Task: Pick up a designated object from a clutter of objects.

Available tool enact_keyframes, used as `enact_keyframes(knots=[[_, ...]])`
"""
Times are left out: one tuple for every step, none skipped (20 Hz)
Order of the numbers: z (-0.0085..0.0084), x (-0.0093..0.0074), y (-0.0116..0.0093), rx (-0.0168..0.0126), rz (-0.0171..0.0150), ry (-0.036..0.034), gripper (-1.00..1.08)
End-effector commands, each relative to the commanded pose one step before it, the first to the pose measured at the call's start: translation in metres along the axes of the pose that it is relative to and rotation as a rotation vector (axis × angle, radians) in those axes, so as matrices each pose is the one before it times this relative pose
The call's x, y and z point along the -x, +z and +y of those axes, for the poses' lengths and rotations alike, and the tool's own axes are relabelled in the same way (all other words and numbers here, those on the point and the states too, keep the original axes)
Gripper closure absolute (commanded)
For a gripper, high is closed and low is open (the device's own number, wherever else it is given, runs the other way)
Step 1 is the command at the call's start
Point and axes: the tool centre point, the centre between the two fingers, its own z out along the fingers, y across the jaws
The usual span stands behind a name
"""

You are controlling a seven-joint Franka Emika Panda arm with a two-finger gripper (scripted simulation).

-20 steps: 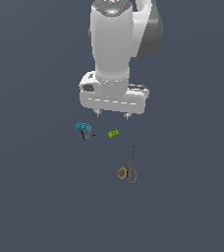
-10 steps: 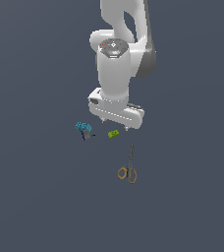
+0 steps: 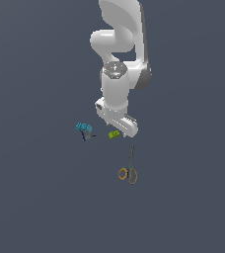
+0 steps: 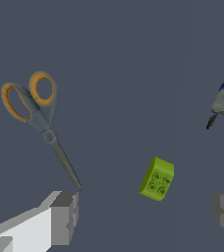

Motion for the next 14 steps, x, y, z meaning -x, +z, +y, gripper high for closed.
enact_keyframes(knots=[[0.00686,0.00679,0.01544,0.00193,0.00215,0.0736,-0.92],[0.00317,0.0025,0.0059,0.00123,0.00118,0.0288,-0.92],[0.00333,0.00239,0.00573,0.00133,0.00141,0.02853,-0.92],[0.00334,0.00219,0.00535,0.00136,0.00157,0.02718,-0.92],[0.00331,0.00199,0.00496,0.00137,0.0017,0.02573,-0.92],[0.00325,0.00179,0.00459,0.00135,0.00179,0.02425,-0.92],[0.00317,0.00161,0.00423,0.00131,0.00186,0.02279,-0.92],[0.00306,0.00143,0.00388,0.00126,0.0019,0.02132,-0.92],[0.00293,0.00126,0.00355,0.00119,0.0019,0.01984,-0.92],[0.00279,0.00111,0.00324,0.00112,0.00188,0.01837,-0.92],[0.00262,0.00096,0.00293,0.00104,0.00183,0.0169,-0.92],[0.00244,0.00083,0.00264,0.00096,0.00176,0.01542,-0.92],[0.00224,0.00071,0.00235,0.00087,0.00167,0.01396,-0.92],[0.00203,0.00061,0.00208,0.00077,0.00155,0.01246,-0.92]])
